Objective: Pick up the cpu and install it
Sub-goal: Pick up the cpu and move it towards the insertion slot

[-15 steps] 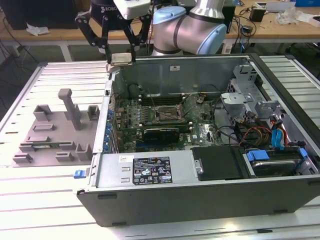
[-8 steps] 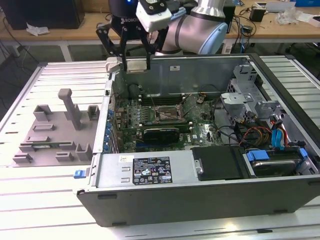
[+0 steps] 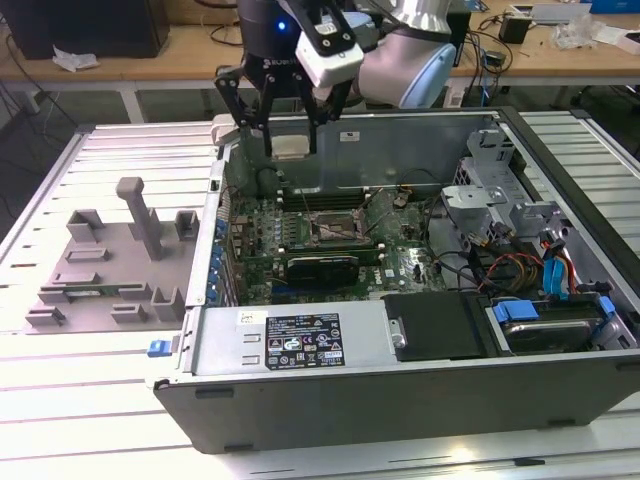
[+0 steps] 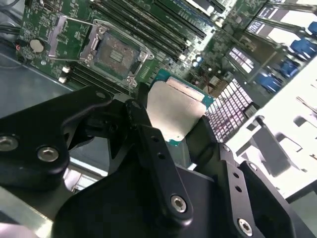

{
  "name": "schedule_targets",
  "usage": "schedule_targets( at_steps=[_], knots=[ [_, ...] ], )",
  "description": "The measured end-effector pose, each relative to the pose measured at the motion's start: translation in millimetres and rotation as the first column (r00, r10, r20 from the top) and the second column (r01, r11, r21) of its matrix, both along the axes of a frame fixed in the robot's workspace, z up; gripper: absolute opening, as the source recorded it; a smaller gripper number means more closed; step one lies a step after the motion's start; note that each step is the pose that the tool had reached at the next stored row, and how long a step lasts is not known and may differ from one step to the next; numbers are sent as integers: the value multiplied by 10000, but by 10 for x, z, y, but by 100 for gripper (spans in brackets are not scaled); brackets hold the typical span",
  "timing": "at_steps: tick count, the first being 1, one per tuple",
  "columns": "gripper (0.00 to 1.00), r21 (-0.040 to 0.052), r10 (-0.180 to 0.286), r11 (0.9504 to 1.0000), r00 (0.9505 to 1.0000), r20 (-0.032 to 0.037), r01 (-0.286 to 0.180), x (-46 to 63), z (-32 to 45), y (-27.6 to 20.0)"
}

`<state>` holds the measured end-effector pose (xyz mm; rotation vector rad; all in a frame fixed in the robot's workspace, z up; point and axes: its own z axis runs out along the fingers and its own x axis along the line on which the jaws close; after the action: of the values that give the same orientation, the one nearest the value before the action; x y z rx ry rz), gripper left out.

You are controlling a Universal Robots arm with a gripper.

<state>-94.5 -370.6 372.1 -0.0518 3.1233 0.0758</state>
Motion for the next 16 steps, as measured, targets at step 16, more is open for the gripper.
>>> schedule_targets(
  at_steps=[16],
  knots=[
    [55, 0, 1, 10000, 10000, -53, -1, 412, -442, 108]
  ],
)
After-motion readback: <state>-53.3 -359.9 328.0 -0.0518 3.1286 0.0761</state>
